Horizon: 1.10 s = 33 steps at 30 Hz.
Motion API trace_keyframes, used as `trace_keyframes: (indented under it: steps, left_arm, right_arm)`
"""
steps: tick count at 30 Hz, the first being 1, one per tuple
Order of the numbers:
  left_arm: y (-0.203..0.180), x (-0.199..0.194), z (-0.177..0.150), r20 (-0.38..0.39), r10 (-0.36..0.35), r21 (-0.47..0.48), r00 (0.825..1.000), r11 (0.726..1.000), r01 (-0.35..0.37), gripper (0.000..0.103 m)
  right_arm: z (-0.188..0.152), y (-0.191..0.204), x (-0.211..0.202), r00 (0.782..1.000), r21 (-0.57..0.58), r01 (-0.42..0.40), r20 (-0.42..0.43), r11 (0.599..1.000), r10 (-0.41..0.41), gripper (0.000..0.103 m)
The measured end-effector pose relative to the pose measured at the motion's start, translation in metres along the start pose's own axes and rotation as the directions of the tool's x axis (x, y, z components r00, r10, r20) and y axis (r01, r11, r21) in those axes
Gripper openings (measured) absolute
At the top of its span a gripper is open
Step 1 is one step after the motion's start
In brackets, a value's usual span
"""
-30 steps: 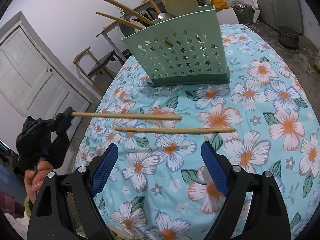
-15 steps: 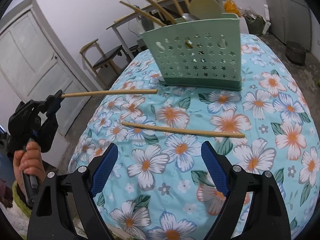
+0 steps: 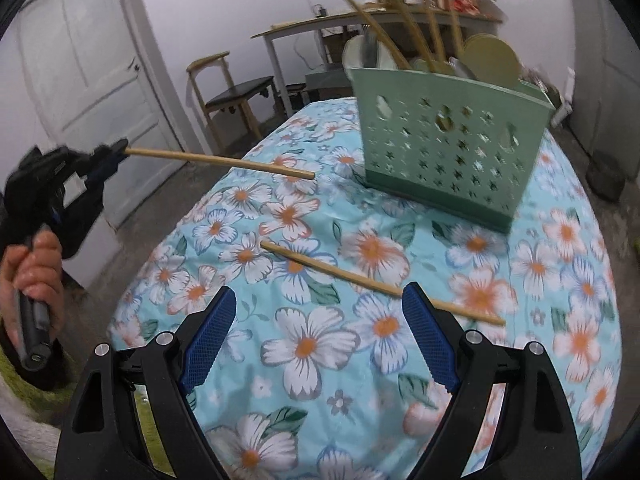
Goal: Organize utensils
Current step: 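Grasp the remaining chopstick with the right tool while the left tool holds its chopstick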
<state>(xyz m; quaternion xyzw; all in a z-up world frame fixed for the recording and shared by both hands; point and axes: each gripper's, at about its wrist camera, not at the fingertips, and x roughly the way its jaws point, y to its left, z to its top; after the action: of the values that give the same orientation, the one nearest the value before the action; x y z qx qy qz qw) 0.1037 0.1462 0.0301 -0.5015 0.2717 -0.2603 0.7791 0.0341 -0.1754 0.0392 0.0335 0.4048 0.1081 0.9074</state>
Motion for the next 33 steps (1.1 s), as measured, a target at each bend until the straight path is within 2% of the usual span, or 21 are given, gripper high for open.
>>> trace_keyframes:
  steps: [5,8,10,12,15,19,22,27,29,33]
  left_arm:
    - [-0.002,-0.004,0.004,0.026,0.012,0.022,1.000,1.000,-0.012,0.004]
    - [-0.005,-0.005,0.005,0.037,0.019,0.037,0.999,0.999,-0.020,0.004]
    - [-0.006,-0.006,0.005,0.042,0.022,0.045,0.999,0.999,-0.024,0.004]
    - [-0.007,-0.006,0.006,0.044,0.026,0.051,0.999,0.998,-0.028,0.004]
    - [-0.007,-0.006,0.006,0.047,0.035,0.062,0.998,0.997,-0.038,0.004]
    - [-0.007,-0.004,0.007,0.050,0.047,0.076,0.998,0.996,-0.050,0.004]
    - [-0.005,-0.002,0.008,0.048,0.053,0.071,0.997,0.996,-0.056,0.004]
    - [-0.001,0.000,0.010,0.048,0.066,0.063,0.997,0.996,-0.069,0.004]
    - [0.000,0.000,0.010,0.050,0.067,0.063,0.997,0.996,-0.070,0.004]
    - [0.001,-0.002,0.010,0.056,0.075,0.064,0.996,0.995,-0.078,0.004]
  right_arm:
    - [0.013,0.022,0.022,0.999,-0.141,0.024,-0.031,0.990,-0.029,0.067]
    - [0.016,0.037,0.038,0.997,-0.249,0.045,-0.048,0.968,-0.058,0.059]
    - [0.016,0.047,0.049,0.994,-0.329,0.070,-0.051,0.942,-0.092,0.058]
    - [0.013,0.057,0.062,0.988,-0.424,0.114,-0.047,0.898,-0.147,0.057]
    - [0.007,0.067,0.076,0.981,-0.522,0.133,-0.052,0.843,-0.187,0.052]
    - [-0.002,0.077,0.093,0.966,-0.638,0.170,-0.045,0.751,-0.256,0.038]
    - [-0.005,0.082,0.102,0.962,-0.675,0.172,-0.041,0.718,-0.269,0.032]
    - [-0.008,0.095,0.112,0.963,-0.706,0.181,-0.014,0.685,-0.269,0.023]
    - [-0.008,0.099,0.114,0.964,-0.706,0.182,-0.007,0.685,-0.264,0.017]
    - [-0.009,0.101,0.114,0.963,-0.687,0.208,0.018,0.696,-0.270,0.015]
